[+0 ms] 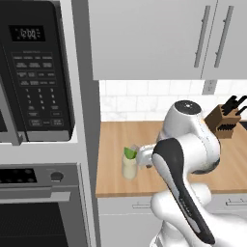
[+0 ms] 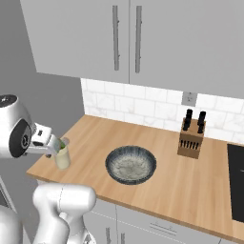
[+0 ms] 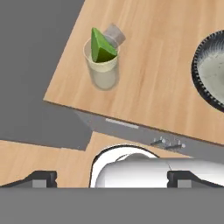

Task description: Grab a lemon wedge from the fridge and one ice cube from the ice bowl, and put them in the glass of lemonade.

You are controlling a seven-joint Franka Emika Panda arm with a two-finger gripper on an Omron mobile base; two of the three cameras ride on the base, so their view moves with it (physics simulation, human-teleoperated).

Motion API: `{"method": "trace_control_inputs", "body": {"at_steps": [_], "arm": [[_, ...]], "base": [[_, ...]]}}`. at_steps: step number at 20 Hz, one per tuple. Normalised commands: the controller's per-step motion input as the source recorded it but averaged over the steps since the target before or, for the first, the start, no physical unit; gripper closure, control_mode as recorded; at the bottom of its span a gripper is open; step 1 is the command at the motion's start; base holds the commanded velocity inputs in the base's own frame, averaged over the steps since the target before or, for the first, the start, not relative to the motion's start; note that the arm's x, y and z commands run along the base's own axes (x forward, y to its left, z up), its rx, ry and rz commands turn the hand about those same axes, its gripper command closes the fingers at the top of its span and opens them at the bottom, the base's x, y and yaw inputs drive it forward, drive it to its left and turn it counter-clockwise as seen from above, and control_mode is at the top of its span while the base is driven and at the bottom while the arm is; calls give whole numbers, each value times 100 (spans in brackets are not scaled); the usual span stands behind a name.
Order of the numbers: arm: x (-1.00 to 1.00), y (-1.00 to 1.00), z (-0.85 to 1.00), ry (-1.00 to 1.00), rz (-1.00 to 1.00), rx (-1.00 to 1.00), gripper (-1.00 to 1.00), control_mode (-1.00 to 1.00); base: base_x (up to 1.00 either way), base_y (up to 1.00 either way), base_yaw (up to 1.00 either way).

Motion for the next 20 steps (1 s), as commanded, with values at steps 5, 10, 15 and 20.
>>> {"method": "trace_control_inputs", "body": {"at_steps": [5, 10, 15, 20], "arm": [[-83, -59, 70, -1, -27, 6, -100, -100], [-30, -55, 24, -3, -20, 13, -100, -100], [-3, -62, 10, 0, -14, 12, -100, -100], [-1, -12, 29, 0, 0, 4, -100, -100]], "base": [[0, 0, 0], [0, 0, 0], [0, 0, 0], [0, 0, 0]]}}
